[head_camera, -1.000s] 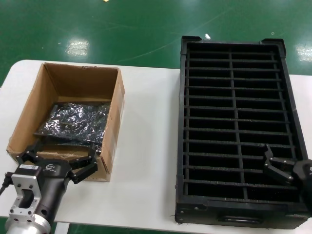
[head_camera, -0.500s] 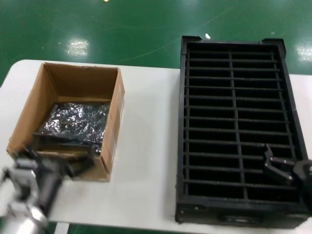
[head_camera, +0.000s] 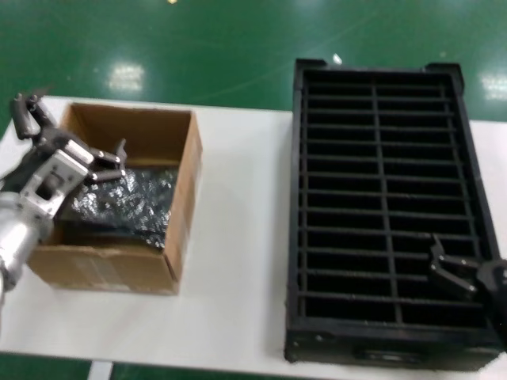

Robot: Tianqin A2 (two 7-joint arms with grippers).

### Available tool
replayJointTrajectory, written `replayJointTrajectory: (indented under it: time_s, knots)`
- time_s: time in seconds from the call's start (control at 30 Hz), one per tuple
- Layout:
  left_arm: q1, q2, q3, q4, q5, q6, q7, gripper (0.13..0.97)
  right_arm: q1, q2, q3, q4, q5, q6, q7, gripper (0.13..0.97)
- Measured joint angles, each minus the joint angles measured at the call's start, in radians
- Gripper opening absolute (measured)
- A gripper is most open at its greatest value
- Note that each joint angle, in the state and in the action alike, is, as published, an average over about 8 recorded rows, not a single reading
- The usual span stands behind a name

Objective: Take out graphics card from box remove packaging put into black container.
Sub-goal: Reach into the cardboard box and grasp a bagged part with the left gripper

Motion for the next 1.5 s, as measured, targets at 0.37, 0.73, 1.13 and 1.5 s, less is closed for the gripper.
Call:
replayJointTrajectory:
  time_s: [0.37, 0.73, 1.13, 1.5]
  knots:
    - [-0.385, -0.055, 0.188, 0.538, 0.069, 0.296, 0.218, 0.966, 0.0, 0.0, 0.0, 0.0, 0.0, 0.0, 0.0, 0.966]
    - [-0.626, -0.042, 0.279, 0.983, 0.092, 0.563, 0.455, 0.966, 0.0, 0.0, 0.0, 0.0, 0.0, 0.0, 0.0, 0.966]
    - [-0.753, -0.026, 0.333, 1.229, 0.138, 0.509, 0.622, 0.966, 0.0, 0.0, 0.0, 0.0, 0.0, 0.0, 0.0, 0.966]
    - [-0.764, 0.011, 0.294, 1.254, 0.097, 0.3, 0.68, 0.955, 0.0, 0.0, 0.0, 0.0, 0.0, 0.0, 0.0, 0.966]
